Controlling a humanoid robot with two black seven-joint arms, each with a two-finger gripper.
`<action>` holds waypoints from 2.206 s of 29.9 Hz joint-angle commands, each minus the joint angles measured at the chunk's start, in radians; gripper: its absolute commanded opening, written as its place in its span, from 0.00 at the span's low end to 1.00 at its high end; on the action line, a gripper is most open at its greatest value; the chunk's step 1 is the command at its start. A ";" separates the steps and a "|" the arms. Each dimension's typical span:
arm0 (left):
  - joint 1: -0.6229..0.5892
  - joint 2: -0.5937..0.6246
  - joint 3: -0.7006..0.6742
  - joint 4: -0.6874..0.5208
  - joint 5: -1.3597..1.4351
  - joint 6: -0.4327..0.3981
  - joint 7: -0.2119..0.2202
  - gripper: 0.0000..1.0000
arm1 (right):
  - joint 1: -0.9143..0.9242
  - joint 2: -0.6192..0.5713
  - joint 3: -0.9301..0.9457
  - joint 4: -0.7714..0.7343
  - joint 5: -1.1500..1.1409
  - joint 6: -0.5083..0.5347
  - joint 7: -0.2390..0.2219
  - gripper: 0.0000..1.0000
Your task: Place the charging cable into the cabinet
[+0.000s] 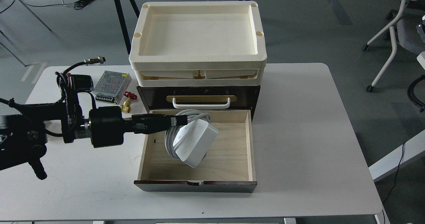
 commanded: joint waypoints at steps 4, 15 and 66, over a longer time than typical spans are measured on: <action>0.031 -0.086 0.003 0.105 -0.003 0.002 0.000 0.00 | -0.001 0.000 0.000 0.000 0.000 0.000 0.000 0.99; 0.116 -0.154 0.012 0.255 0.011 0.005 0.000 0.00 | -0.012 0.003 0.002 0.000 0.002 0.000 0.001 0.99; 0.182 0.170 -0.113 0.249 -0.529 -0.186 0.000 0.69 | -0.025 0.005 0.008 0.014 0.003 0.000 0.007 0.99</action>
